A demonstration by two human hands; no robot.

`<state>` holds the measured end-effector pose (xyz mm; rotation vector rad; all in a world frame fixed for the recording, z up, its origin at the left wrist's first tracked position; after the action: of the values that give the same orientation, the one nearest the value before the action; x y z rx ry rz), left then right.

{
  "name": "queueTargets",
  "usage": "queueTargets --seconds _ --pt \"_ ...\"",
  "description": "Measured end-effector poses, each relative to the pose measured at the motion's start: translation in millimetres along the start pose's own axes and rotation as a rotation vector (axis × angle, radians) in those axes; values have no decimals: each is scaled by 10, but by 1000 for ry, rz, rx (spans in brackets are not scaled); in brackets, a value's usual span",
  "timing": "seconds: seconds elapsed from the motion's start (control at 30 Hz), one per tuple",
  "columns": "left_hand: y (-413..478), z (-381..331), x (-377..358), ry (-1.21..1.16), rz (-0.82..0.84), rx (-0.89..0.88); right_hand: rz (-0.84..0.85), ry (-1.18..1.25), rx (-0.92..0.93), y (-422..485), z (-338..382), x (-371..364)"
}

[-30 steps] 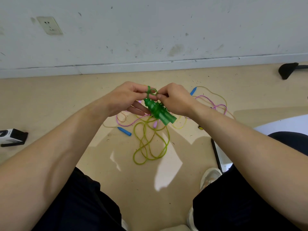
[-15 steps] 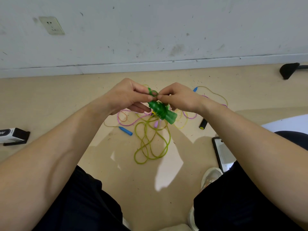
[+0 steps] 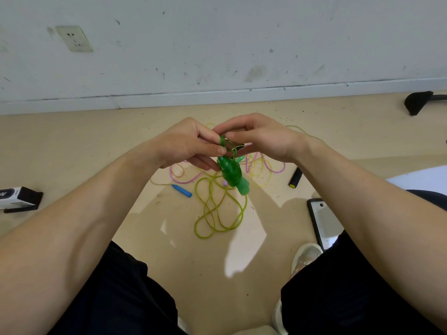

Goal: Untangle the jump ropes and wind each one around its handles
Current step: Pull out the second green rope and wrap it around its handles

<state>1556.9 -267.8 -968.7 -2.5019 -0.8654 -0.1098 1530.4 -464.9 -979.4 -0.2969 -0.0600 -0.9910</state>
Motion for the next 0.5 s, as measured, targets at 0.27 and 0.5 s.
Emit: queueTargets --seconds 0.27,0.5 --pt "-23 -34 -38 -69 75 -23 -24 114 95 30 -18 13" --pt "3 -69 -89 -204 44 -64 -35 376 117 20 -15 3"
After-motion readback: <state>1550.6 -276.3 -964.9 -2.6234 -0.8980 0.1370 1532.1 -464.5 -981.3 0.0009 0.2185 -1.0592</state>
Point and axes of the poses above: each hand's wrist, its own y-axis towards the middle knuckle, its own x-axis out of the back of the hand, z = x × y, the point moved 1 cm from there along y, towards the middle knuckle, and after that the axes turned 7 degrees about z, right-handed, at the moved point
